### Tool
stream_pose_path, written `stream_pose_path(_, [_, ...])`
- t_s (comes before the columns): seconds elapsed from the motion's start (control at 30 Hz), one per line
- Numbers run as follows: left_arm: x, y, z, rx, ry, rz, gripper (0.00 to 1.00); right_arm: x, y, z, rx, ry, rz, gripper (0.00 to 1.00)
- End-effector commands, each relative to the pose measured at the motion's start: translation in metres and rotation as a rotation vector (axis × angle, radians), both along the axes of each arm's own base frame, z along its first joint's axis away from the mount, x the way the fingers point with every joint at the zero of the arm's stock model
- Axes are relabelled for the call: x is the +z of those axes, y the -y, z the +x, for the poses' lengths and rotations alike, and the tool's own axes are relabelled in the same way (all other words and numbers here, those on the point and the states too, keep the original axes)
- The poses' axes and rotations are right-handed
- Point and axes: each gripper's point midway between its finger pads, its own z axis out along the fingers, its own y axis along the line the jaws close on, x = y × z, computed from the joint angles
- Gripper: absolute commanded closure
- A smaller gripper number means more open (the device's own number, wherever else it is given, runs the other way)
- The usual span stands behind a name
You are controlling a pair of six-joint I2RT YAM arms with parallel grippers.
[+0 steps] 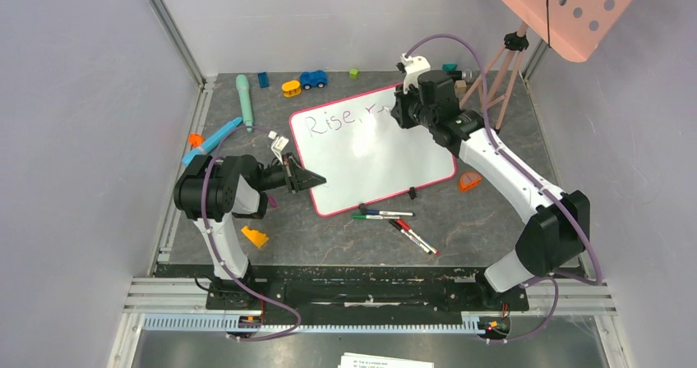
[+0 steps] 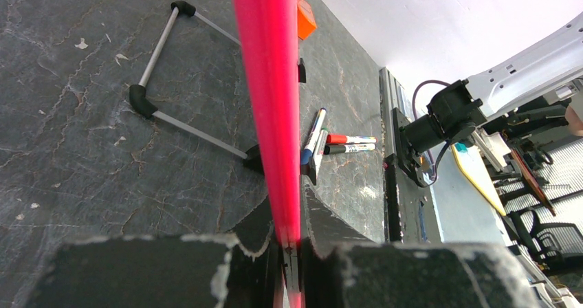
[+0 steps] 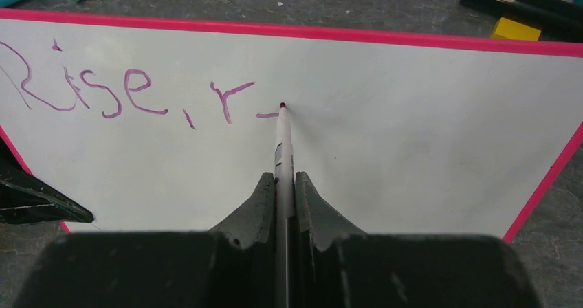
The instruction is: Write a sentence on the whiteboard
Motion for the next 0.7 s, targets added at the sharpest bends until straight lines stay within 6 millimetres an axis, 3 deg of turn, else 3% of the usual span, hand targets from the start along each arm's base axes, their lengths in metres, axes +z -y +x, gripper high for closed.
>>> stream_pose_path(0.0, [0.000, 0.007, -0.018, -0.103, 0.134, 0.020, 0.95, 0.017, -0.002, 0.018, -0.016, 0.047, 0.020, 1.00])
stream_pose_path(0.3, [0.000, 0.007, -0.018, -0.103, 0.134, 0.020, 0.95, 0.014, -0.012, 0.013, 0.032, 0.028, 0.053, 1.00])
stream_pose_path(0.67, [0.000, 0.007, -0.018, -0.102, 0.133, 0.020, 0.95, -0.009, -0.007, -0.006, 0.049, -0.026, 0.049, 1.00])
